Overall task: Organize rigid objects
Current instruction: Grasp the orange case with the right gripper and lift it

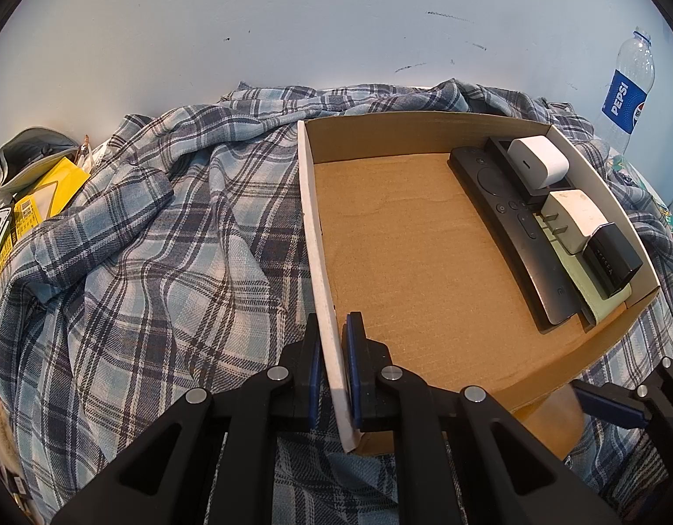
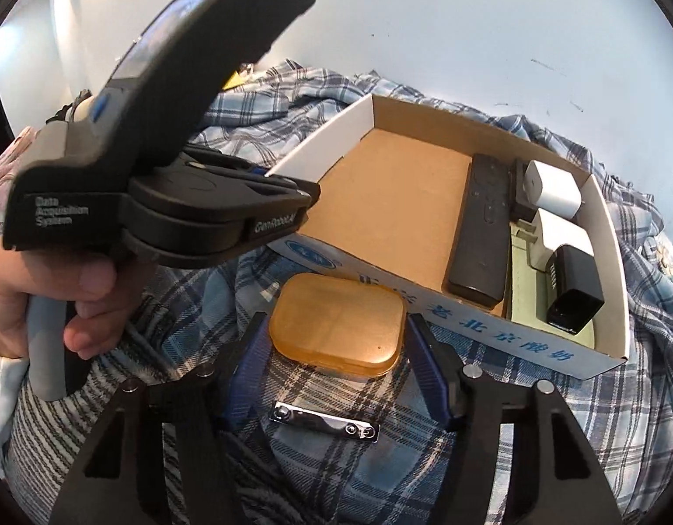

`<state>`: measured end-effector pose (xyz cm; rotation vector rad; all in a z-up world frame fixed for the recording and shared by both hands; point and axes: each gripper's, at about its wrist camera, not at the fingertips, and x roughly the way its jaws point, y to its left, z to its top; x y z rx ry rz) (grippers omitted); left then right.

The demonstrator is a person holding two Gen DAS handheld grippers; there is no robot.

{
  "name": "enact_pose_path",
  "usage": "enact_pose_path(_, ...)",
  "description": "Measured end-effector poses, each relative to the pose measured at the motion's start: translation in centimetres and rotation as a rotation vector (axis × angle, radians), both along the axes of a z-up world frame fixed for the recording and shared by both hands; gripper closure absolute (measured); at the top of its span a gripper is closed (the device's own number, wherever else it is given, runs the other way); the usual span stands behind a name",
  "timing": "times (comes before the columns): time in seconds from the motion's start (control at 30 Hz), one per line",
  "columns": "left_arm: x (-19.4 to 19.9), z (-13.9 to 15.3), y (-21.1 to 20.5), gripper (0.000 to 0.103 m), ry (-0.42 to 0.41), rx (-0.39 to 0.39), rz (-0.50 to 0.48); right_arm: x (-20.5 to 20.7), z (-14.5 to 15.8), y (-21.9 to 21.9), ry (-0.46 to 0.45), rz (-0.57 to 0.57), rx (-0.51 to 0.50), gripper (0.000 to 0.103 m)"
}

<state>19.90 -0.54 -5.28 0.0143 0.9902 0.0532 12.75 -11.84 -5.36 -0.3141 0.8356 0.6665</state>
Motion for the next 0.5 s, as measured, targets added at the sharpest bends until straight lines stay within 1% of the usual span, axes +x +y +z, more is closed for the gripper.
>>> enact_pose_path(0.27, 0.0, 0.0, 0.0, 0.093, 0.000, -0.001, 0.000, -0.7, 0.8, -1.0, -0.019, -0.002, 0.053, 0.042)
enact_pose_path(0.33, 0.0, 0.0, 0.1, 0.093, 0.000, -0.004, 0.000, -1.3, 1.5, -1.5, -0.066, -0.016, 0.077, 0.042)
enact_pose_path(0.43, 0.0, 0.0, 0.1, 0.093, 0.000, 0.000, 0.000, -2.9, 3.0, -2.2, -0.197, -0.063, 0.088, 0.042)
enact_pose_path(0.5, 0.0, 0.0, 0.1, 0.093, 0.000, -0.002, 0.000, -3.3, 3.6, -2.8, -0.241, -0.088, 0.108, 0.042)
